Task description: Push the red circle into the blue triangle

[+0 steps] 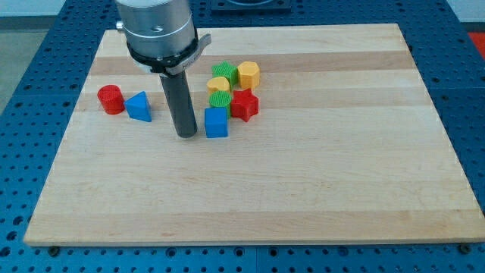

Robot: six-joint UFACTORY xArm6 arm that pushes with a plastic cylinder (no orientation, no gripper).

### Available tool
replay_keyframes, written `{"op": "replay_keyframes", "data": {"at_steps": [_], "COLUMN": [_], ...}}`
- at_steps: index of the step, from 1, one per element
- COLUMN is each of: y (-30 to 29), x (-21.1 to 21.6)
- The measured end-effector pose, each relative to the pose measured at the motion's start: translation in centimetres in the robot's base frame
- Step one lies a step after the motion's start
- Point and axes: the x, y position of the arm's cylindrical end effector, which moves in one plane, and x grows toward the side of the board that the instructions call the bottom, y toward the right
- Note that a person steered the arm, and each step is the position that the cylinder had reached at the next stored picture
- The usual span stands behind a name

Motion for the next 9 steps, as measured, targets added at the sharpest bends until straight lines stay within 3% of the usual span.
{"op": "replay_keyframes", "data": {"at_steps": [2,7,9], "y": [-0.7,-15.9,-18.5], "x": [0.0,-0.1,-4.3]}}
